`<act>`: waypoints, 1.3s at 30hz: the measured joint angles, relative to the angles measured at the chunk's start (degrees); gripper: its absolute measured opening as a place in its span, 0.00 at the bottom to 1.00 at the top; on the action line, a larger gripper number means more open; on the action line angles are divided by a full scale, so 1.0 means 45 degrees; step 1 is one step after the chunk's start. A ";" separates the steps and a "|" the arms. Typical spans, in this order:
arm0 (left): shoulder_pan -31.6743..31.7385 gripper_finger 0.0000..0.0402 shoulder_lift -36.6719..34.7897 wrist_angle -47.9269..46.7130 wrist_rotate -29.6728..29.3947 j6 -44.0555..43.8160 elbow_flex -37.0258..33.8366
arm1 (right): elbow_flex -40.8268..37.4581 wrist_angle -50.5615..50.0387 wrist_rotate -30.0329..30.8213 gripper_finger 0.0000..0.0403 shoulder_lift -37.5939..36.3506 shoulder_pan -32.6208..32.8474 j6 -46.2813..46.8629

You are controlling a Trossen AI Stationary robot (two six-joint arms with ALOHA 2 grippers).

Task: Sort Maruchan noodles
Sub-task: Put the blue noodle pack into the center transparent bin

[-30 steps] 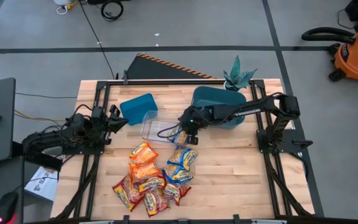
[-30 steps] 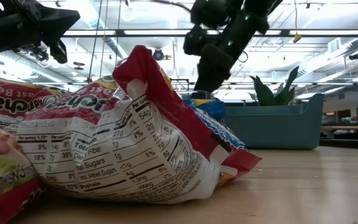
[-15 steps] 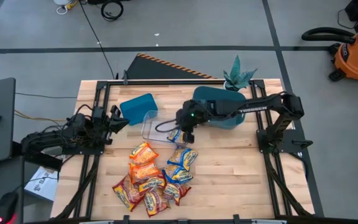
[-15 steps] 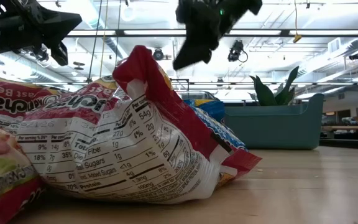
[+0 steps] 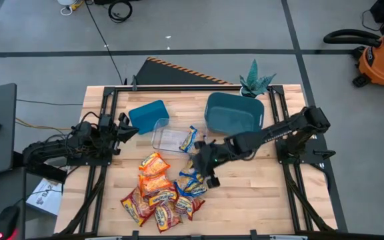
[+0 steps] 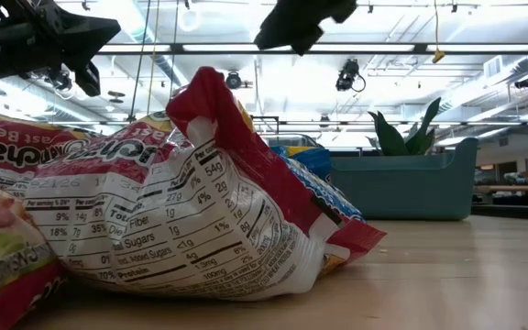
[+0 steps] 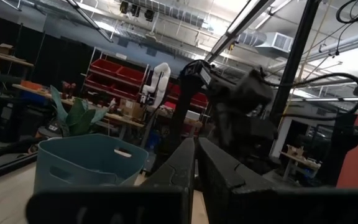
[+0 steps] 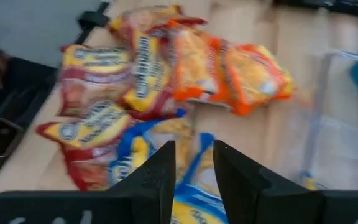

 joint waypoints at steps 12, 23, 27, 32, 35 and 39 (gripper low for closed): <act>0.0004 0.06 0.0000 -0.0001 0.0000 0.0000 0.0000 | -0.1131 0.0819 0.0294 0.50 0.0199 0.1149 -0.0029; 0.0000 0.06 0.0000 -0.0024 0.0000 0.0000 0.0000 | -0.1767 0.1684 0.1821 0.63 0.0341 0.2174 -0.0722; 0.0004 0.06 -0.0005 -0.0005 0.0002 -0.0002 0.0000 | -0.1791 0.1510 0.1977 0.63 0.0641 0.2317 -0.0810; 0.0004 0.06 -0.0001 -0.0023 -0.0002 0.0000 0.0000 | -0.2287 0.1520 0.1953 0.62 0.0676 0.2191 -0.0568; 0.0000 0.06 0.0009 -0.0004 0.0015 0.0005 0.0000 | -0.2287 0.1607 0.2051 0.61 0.0668 0.2220 -0.0586; 0.0003 0.06 0.0005 -0.0017 0.0009 0.0002 0.0000 | -0.2286 0.1689 0.2899 0.61 0.0667 0.2422 -0.0588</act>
